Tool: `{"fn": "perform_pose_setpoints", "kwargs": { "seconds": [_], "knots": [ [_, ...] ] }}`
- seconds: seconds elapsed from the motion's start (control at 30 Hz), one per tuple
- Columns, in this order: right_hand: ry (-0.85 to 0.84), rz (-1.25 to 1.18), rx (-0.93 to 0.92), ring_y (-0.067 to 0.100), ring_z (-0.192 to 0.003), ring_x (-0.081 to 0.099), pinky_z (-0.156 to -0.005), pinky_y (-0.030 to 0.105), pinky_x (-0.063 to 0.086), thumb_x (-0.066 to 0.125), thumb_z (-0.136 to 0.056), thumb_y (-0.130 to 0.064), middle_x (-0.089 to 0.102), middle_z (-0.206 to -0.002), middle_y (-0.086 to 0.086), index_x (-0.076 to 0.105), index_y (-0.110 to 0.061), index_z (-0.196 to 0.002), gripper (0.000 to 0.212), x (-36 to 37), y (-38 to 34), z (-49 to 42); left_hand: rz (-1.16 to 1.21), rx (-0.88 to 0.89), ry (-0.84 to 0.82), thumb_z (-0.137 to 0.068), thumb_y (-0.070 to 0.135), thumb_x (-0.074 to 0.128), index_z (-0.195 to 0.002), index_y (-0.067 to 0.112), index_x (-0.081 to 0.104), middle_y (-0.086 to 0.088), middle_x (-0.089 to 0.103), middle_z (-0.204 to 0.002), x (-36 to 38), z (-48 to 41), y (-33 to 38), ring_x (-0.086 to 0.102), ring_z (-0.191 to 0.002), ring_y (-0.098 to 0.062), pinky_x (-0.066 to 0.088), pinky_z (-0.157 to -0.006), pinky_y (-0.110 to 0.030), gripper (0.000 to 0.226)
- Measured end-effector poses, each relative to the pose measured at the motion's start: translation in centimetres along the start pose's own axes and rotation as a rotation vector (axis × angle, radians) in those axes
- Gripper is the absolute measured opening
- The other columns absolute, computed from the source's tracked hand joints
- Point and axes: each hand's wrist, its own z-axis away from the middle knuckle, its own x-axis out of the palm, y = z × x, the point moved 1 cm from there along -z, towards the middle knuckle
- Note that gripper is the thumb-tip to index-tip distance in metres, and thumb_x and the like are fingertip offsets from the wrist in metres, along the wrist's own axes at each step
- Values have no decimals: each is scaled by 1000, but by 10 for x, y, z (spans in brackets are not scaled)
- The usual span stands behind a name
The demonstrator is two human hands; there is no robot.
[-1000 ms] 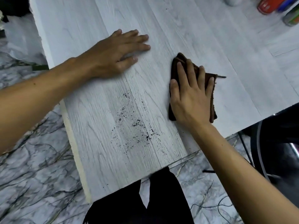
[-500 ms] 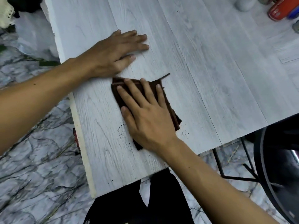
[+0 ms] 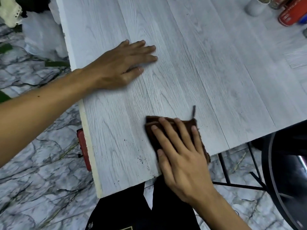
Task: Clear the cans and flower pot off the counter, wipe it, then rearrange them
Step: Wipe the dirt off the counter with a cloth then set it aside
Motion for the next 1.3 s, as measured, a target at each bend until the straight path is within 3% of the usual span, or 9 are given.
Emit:
{"fn": "perform_pose_setpoints", "kwargs": {
  "seconds": [0.23,0.37,0.6,0.8,1.0,1.3],
  "knots": [
    [92,-35,393,18,-157,6,-125,54,3,28,-104,-39,17,-169,-7,26,-29,-160,58,-13,35,-6,-11,7,-1,-109,39,32,-159,30,33,8,19,-170,4,9,5,5,-158,-13,7,-127,-48,51],
    [90,-45,448,22,-157,-1,-124,53,-4,24,-107,-41,9,-171,-6,18,-29,-162,57,-17,44,-46,-16,-3,-2,-109,39,32,-159,31,32,8,18,-170,5,14,6,6,-158,-14,7,-127,-47,51],
    [33,-37,239,23,-157,1,-124,52,-3,30,-108,-39,13,-170,-5,22,-27,-162,55,-11,18,-102,-12,-42,12,-109,36,34,-159,30,31,8,18,-170,1,26,2,7,-158,-15,6,-127,-47,50],
    [7,5,58,26,-157,5,-124,53,-1,31,-107,-39,18,-169,-3,25,-26,-161,55,2,-16,-103,-5,-66,18,-108,40,33,-158,29,34,7,21,-169,0,36,5,8,-158,-15,6,-127,-46,52],
    [-1,24,-37,30,-156,12,-124,55,3,30,-106,-43,24,-168,-1,30,-26,-159,56,9,-34,-92,7,-84,31,-106,30,42,-157,30,36,5,21,-169,2,45,5,9,-158,-17,5,-127,-43,52],
    [-124,21,-337,26,-157,9,-124,55,5,31,-107,-43,21,-169,-5,33,-29,-158,53,17,-58,-62,3,-124,35,-107,45,35,-157,34,36,7,21,-169,3,53,9,8,-158,-16,8,-127,-48,51]
  ]
}}
